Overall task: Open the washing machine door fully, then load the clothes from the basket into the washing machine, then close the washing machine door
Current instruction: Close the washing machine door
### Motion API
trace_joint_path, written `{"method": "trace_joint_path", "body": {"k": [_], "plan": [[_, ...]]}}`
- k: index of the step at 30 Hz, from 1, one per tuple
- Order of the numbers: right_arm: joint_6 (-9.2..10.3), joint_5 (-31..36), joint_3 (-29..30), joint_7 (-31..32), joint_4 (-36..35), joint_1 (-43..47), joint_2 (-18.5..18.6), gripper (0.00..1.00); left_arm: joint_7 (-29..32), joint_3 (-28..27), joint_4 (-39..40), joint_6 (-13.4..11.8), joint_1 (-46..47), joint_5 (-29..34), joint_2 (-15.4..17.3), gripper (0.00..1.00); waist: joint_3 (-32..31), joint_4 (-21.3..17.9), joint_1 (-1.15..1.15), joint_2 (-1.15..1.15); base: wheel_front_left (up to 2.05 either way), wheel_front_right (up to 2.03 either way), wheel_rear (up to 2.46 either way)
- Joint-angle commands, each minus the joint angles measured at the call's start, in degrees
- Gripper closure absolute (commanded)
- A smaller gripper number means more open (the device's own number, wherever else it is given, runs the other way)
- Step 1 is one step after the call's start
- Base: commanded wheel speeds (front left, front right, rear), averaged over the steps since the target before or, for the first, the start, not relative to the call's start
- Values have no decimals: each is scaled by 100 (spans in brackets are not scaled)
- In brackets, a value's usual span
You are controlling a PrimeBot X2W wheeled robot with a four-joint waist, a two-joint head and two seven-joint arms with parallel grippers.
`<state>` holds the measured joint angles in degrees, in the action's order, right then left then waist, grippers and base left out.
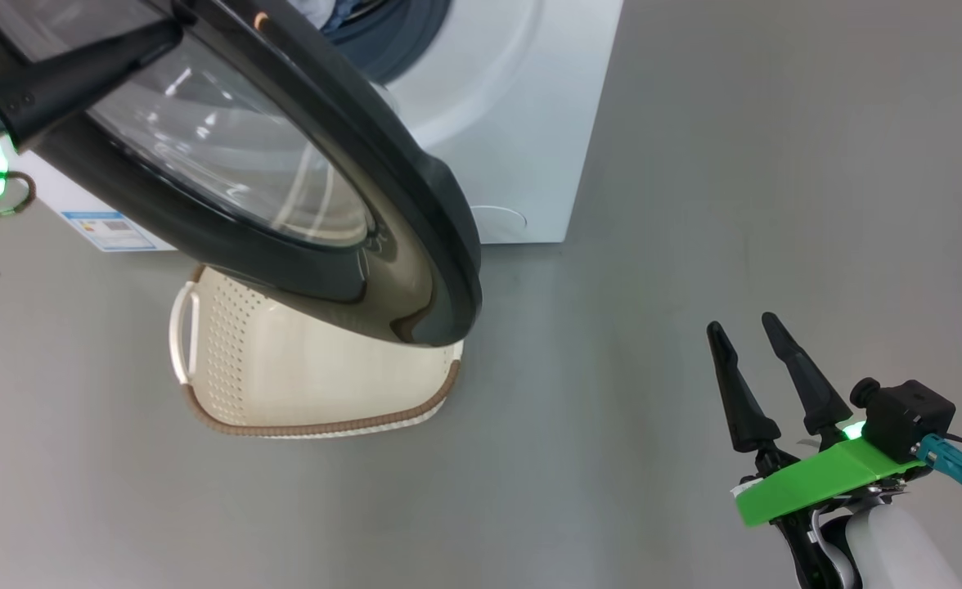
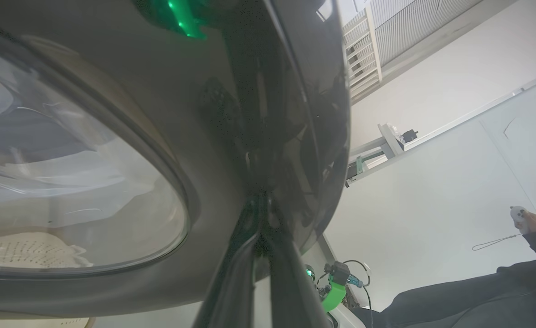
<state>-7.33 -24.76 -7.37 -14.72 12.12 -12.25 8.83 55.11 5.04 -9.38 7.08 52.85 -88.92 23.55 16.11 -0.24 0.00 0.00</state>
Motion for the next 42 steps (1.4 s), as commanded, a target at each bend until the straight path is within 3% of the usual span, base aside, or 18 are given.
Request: {"method": "trace_joint_path", "body": {"k": [1,9,12,13,14,33,42], "plan": [[-16,65,-123,-28,-120,-20,10,0,-40,-194,142,41,-22,88,323,100,-62,64,0,0,0,0,0],[-16,62,-154,-28,-78,99,82,0,-259,-309,342,41,-898,140,494,100,-300,251,0,0,0,0,0],[-16,61,-167,-28,-69,152,105,0,-415,-393,411,41,-1281,178,551,52,-374,301,0,0,0,0,0],[-16,61,-173,-28,-66,167,117,0,-474,-417,433,41,-1408,188,557,10,-400,320,0,0,0,0,0],[-16,60,-176,-28,-63,184,127,0,-545,-438,450,41,-1527,219,569,0,-419,336,0,0,0,0,0],[-16,44,-167,-28,-28,305,299,0,-2162,-365,518,41,-3114,553,589,0,-543,362,0,0,0,0,0],[-16,53,-102,-28,-18,340,312,0,-3702,96,491,41,-3698,900,663,0,-503,248,0,0,0,0,0]]}}
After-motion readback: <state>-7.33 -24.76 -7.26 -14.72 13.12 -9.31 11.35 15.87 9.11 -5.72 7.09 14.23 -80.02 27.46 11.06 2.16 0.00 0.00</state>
